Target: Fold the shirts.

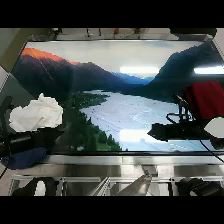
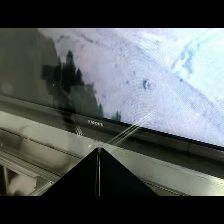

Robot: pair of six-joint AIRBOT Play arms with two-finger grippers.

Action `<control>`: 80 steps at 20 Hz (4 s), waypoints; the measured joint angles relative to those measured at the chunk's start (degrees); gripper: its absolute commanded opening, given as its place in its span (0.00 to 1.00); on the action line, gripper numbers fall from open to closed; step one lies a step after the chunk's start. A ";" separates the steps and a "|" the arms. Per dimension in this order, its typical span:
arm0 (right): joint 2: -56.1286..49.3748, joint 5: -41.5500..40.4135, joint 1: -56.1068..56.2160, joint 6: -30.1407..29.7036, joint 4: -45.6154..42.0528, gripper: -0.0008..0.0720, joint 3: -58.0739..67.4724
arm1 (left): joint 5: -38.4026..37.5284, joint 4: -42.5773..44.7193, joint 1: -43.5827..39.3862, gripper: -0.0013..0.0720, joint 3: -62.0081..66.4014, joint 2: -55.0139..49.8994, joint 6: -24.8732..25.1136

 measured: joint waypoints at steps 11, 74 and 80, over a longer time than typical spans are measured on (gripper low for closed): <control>0.00 -0.09 0.00 0.02 0.00 0.03 0.00 | 10.51 16.59 2.67 1.00 14.86 -7.45 -5.51; -16.83 -12.17 0.04 -13.97 0.63 0.73 1.84 | 11.54 6.75 -11.37 0.99 23.85 -50.60 0.79; -26.10 -13.25 0.04 -26.25 8.09 0.73 4.68 | 13.84 3.67 -10.36 0.99 25.44 -59.34 6.12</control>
